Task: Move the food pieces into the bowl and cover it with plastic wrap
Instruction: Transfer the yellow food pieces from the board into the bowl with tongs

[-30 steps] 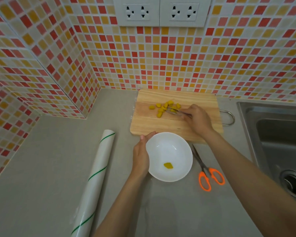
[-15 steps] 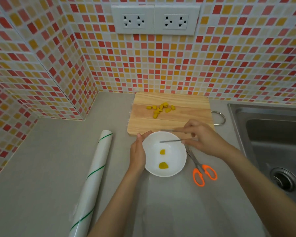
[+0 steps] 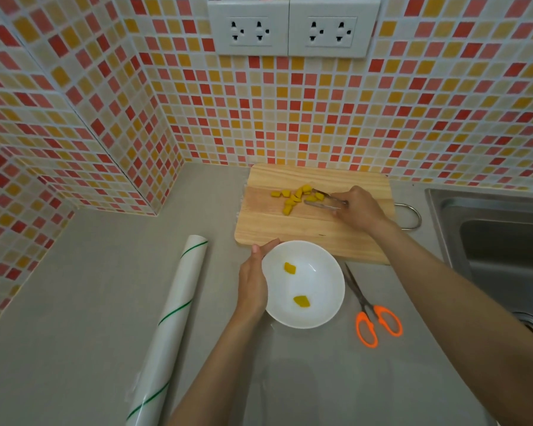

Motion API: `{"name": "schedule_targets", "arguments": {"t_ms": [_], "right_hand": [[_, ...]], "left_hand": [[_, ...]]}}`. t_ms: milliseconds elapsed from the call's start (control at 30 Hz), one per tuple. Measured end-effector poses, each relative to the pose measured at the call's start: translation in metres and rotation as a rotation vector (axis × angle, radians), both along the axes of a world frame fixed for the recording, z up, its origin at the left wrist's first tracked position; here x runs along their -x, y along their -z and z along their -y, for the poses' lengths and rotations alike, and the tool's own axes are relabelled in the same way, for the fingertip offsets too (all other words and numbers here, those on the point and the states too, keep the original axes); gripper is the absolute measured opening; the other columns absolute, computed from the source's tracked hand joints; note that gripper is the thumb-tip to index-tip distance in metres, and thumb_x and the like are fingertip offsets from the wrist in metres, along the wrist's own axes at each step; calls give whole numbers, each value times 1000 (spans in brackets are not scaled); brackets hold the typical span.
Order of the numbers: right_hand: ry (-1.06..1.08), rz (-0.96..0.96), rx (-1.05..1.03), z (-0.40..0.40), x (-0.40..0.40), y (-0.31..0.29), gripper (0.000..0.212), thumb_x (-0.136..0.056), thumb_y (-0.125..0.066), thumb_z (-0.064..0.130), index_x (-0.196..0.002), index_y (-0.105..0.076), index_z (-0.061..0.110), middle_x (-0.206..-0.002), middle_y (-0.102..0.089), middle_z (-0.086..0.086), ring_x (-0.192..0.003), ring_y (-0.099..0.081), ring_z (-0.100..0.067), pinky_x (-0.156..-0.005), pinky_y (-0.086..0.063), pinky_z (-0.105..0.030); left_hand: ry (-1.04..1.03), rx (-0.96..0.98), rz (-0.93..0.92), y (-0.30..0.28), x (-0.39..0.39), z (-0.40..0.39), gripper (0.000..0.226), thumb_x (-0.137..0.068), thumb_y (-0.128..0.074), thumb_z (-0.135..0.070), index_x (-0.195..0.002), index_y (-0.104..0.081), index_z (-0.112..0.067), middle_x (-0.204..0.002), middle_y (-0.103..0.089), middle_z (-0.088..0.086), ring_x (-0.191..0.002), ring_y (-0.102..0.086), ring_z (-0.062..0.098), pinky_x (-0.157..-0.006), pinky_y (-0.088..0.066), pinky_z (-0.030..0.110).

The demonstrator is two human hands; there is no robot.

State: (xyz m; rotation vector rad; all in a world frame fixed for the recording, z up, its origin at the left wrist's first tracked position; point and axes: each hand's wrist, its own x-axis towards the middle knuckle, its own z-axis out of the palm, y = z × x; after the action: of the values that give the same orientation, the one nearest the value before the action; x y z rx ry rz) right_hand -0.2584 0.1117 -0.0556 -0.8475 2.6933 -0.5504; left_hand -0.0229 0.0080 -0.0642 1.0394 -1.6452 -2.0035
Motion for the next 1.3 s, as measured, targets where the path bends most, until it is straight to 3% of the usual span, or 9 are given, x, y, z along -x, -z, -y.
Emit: {"name": "schedule_targets", "arguments": {"t_ms": [300,400,533,700,800,900,1067,1167,1300], "right_hand": [[-12,-61,152,-13,-25,-12,30,-87,-61,12,-115,-68,20,-82,-54,-1,-89,-55,-28,-73,-42,-31],[-41,-84,212,-28,-46,-26,32,-87,-61,11,-118,-66,16,-90,-59,-11,-89,-56,-29,-74,-43,-33],[-119,-51,348,-61,-94,-40,33,-83,-65,8,-115,-68,17,-85,-53,-1,-80,-53,-18,-70,-38,-27],[-265,42,152,-81,-124,-41,43,-83,-67,16,-124,-60,25,-90,-46,4,-83,-44,-9,-72,-39,-27],[-227,47,217,-81,-115,-45,47,-81,-69,14,-126,-58,23,-89,-46,1,-80,-45,-8,-77,-43,-30],[-112,-13,298,-72,-91,-44,47,-81,-70,13,-126,-59,19,-87,-44,2,-72,-42,1,-76,-35,-24],[104,-2,178,-41,-44,-25,46,-84,-66,19,-129,-56,18,-108,-56,-15,-101,-56,-29,-79,-41,-29],[150,20,120,-17,-25,-17,44,-85,-63,17,-129,-57,18,-117,-57,-17,-106,-56,-33,-84,-47,-36],[122,35,59,13,-9,-12,40,-85,-58,16,-125,-60,18,-121,-57,-14,-109,-56,-32,-82,-47,-34]], "left_hand": [[22,25,-6,1,-1,0,50,-102,-23,-35,-113,-67,-15,-110,-68,-1,-100,-63,9,-78,-50,13],[22,8,-20,1,-2,-1,50,-102,-23,-34,-113,-67,-14,-107,-68,-4,-93,-62,-1,-67,-48,5],[31,7,-26,1,-1,0,49,-102,-22,-34,-111,-67,-16,-98,-68,-11,-80,-64,-10,-62,-46,4],[29,3,-29,-1,-1,-1,48,-102,-21,-34,-108,-67,-19,-94,-67,-14,-78,-64,-11,-63,-47,5],[24,5,-20,-2,-2,-2,48,-102,-21,-35,-107,-67,-21,-95,-68,-13,-80,-64,-8,-63,-48,5],[13,10,-17,-1,-2,-2,50,-102,-21,-35,-109,-67,-18,-98,-69,-8,-83,-65,-3,-66,-50,9],[12,10,-16,0,-2,-3,53,-102,-20,-37,-115,-67,-15,-104,-68,-5,-92,-63,1,-69,-50,8],[-1,12,-3,1,-1,-4,50,-101,-23,-37,-105,-71,-24,-99,-71,-8,-89,-65,5,-68,-51,10],[-21,19,8,2,-1,-4,48,-102,-27,-34,-88,-73,-34,-87,-73,-17,-78,-67,-5,-64,-50,8]]}}
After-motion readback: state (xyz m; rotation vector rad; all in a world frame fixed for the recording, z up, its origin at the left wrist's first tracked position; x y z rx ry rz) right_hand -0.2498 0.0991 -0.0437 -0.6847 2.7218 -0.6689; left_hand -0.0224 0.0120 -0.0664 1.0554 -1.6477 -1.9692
